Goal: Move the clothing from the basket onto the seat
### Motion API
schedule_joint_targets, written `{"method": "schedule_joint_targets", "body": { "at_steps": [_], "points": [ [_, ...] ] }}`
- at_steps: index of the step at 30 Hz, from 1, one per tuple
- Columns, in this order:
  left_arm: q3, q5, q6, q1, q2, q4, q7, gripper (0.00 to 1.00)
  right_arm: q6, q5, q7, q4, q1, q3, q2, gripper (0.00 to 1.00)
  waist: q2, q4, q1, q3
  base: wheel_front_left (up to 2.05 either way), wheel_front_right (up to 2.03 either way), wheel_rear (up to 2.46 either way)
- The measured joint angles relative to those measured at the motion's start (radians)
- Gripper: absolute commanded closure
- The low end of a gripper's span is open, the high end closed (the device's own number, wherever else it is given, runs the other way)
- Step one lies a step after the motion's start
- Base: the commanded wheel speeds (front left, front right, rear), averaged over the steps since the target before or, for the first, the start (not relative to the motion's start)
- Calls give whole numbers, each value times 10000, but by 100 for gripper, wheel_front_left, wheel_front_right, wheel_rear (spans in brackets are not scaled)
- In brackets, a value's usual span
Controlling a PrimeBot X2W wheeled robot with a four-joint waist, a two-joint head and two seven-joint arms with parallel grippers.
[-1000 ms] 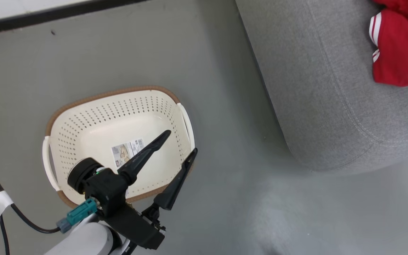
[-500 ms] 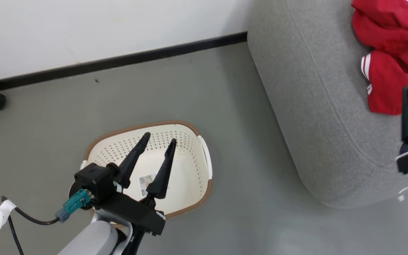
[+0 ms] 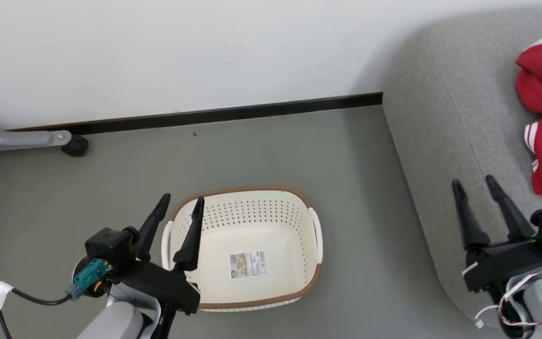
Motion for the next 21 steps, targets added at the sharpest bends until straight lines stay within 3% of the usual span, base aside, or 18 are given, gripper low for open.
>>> {"method": "schedule_joint_targets", "body": {
  "at_steps": [9,21],
  "points": [
    [506,642,77,273,46,761,0,0,-10,-633,0,10,222,531,675,0,0,521,1,-568,0,0,0],
    [1452,1279,77,646,-77,1975,-2,0,-190,-922,2,412,972,646,1298,0,2,578,2,-957,0,0,0]
  ]
}}
